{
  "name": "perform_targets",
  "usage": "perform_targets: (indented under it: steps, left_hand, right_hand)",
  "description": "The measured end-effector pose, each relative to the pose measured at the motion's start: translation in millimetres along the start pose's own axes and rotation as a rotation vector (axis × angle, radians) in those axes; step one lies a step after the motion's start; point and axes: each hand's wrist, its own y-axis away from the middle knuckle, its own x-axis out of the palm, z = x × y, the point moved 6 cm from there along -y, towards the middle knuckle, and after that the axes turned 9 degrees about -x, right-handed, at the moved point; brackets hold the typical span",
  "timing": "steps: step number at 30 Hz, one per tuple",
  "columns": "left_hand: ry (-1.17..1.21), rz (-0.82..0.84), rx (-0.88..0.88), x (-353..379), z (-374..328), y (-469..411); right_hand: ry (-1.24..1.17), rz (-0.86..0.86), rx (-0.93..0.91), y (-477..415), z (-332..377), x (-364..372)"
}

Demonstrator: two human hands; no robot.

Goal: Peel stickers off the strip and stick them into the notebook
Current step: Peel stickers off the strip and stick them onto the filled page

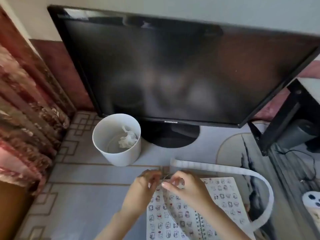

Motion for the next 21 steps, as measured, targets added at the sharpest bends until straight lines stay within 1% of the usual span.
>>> perform_targets:
  steps: [4,7,11,13,17,19,21]
  left_hand:
    - [0.07,-0.073,0.042,5.4,3.2,-13.2]
    - [0.155,-0.08,0.052,13.8,13.9,-14.0]
    - [0.277,-0.092,0.039,15.5,22.8,-10.6]
    - [0.321,-0.073,0.053,16.9,23.6,-8.1]
    - [0.639,-0.012,-0.001,19.9,25.9,0.0]
    - [0.74,0.042,-0.025,22.8,26.8,6.6]
    - [0.792,0.073,-0.004,23.8,25.2,15.0]
  right_hand:
    - [0.009,0.012,-0.013,-15.0,-4.3,18.0]
    - [-0.148,0.009,-0.022,-18.4,-18.4,34.6]
    - [-0.343,0.002,-0.125,-16.9,-28.4,36.8]
    - [-0.386,-0.016,-0.189,-14.0,-30.7,31.8]
    - [-0.402,-0.059,-0.285,-4.1,-32.8,23.9]
    - [-0.386,-0.056,-0.336,3.5,-28.9,24.0]
    - [-0.372,-0.053,-0.373,11.7,-25.5,26.0]
